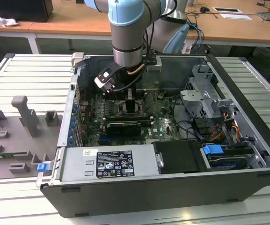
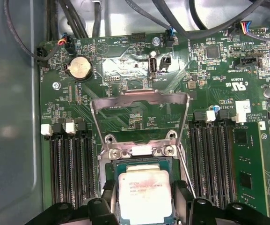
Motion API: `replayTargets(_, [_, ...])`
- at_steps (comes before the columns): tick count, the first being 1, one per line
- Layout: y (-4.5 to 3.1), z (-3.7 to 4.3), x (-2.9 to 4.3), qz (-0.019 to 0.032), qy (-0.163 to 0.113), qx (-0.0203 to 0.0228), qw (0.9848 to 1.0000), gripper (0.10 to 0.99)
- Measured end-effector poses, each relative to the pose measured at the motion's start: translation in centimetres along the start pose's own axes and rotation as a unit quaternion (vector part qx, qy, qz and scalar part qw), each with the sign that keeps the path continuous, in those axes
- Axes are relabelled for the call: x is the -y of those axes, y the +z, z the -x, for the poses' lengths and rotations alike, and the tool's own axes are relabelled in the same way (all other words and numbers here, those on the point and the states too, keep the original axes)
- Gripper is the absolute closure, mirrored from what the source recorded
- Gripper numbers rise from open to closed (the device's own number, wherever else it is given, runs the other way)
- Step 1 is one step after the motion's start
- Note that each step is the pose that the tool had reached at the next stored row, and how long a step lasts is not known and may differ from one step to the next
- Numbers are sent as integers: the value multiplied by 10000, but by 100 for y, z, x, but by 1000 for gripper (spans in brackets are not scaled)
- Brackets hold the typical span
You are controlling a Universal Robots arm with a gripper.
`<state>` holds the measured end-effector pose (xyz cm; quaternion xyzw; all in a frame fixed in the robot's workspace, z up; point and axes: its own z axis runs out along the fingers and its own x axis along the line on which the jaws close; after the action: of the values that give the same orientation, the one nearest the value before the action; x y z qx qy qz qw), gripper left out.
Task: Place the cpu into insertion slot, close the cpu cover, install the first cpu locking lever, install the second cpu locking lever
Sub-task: 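Place the cpu into insertion slot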
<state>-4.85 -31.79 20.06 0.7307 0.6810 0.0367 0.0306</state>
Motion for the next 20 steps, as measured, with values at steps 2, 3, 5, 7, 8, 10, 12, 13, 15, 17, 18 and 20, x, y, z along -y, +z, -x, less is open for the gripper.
replayTargets(2, [-3, -1, 0, -1, 0, 1, 10000, 482])
replayTargets(3, [-10, -1, 0, -1, 0, 1, 10000, 482])
replayTargets(5, [-30, -1, -2, -1, 0, 1, 10000, 482])
replayTargets(7, [-47, -2, -4, -1, 0, 1, 10000, 498])
replayTargets(8, [-55, -2, -6, -8, 0, 2, 10000, 565])
replayTargets(10, [-82, -2, -11, -29, 0, 6, 10000, 808])
replayTargets(12, [-98, -3, -13, -39, 0, 9, 10000, 871])
replayTargets(13, [-111, -3, -14, -41, 0, 8, 10000, 929])
replayTargets(15, [-128, -3, -16, -45, 0, 9, 10000, 980])
replayTargets(17, [-147, -3, -19, -53, 0, 9, 10000, 980])
replayTargets(18, [-155, -3, -22, -63, -1, 10, 10000, 980])
replayTargets(20, [-170, -4, -23, -75, 1, 11, 10000, 980])
